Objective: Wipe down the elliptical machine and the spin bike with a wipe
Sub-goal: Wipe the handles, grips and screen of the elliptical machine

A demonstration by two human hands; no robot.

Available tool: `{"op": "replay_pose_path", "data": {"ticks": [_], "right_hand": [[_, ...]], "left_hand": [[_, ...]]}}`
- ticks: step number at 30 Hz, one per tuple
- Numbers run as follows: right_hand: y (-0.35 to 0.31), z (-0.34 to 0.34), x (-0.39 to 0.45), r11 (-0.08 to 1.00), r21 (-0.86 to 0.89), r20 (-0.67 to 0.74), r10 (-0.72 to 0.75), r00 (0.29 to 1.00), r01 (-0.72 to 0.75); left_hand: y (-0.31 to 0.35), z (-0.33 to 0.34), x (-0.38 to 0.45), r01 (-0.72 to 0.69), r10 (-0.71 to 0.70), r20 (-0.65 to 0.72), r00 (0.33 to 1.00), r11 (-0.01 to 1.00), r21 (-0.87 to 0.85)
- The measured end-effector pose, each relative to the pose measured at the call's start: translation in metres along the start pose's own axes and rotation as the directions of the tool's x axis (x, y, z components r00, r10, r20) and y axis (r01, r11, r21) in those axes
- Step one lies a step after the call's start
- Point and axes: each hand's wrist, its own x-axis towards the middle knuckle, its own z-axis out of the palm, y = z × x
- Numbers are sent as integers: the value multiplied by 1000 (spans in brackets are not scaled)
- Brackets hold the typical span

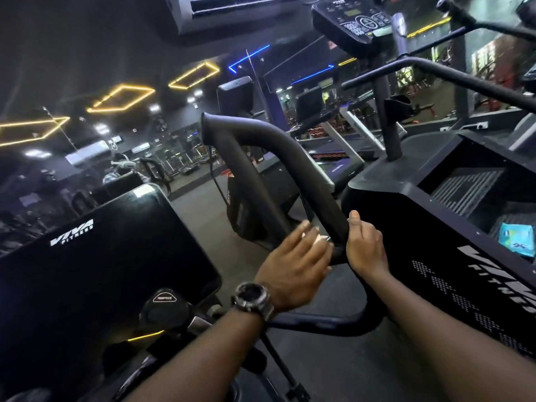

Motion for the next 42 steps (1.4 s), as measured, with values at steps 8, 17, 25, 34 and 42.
{"op": "replay_pose_path", "data": {"ticks": [8, 17, 25, 34, 42], "right_hand": [[1, 0, 1, 1000, 8, -3, -2, 1000, 2], [2, 0, 1, 1000, -6, -10, -6, 1000, 6], [5, 4, 4, 1000, -14, -30, -23, 999, 23], [6, 4, 3, 1000, 3, -34, 6, 999, -6], [5, 1, 3, 1000, -21, -15, 4, 1000, -4]], "left_hand": [[-91, -18, 15, 504, -517, -261, 815, 855, -120], [-3, -4, 65, 442, -989, 76, -127, -125, -888], [31, -8, 62, -78, -757, 613, -224, -613, -786], [-153, -63, 101, 68, -890, 429, -152, -443, -894], [-2, 11, 67, 274, -961, 228, -155, -263, -925]]}}
